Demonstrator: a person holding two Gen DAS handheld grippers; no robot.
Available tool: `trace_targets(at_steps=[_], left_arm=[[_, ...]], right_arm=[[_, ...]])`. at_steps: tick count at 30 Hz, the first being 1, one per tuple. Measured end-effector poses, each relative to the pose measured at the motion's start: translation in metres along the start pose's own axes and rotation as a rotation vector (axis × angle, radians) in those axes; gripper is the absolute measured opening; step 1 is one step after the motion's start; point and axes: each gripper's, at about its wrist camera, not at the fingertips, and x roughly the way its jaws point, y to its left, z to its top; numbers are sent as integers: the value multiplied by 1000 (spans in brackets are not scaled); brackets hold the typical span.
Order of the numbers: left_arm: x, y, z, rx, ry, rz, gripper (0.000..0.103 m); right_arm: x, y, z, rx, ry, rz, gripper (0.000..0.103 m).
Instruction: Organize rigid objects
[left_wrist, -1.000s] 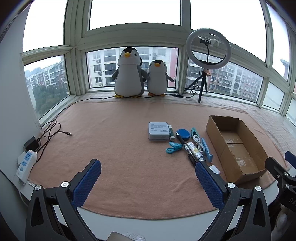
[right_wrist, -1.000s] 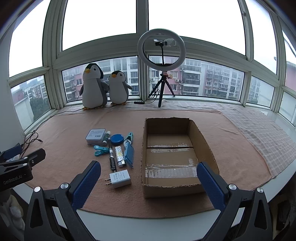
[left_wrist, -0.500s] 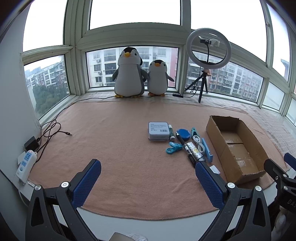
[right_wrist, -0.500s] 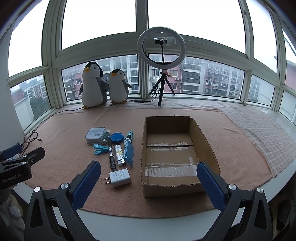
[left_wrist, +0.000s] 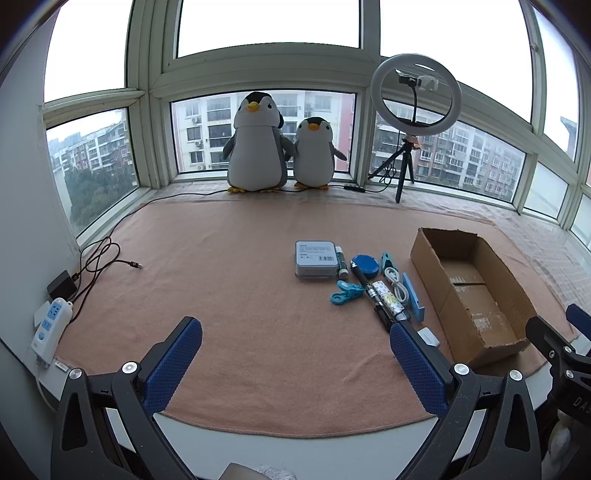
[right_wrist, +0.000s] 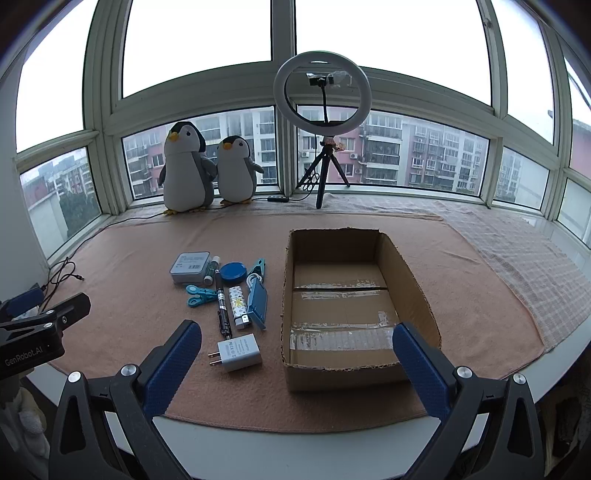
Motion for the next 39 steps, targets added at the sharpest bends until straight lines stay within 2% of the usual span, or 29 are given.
trace_targets(at_steps=[39], left_arm=[[8,-1,-1,2,29,-7,103]], right_arm=[[9,-8,-1,10,31,-9,102]])
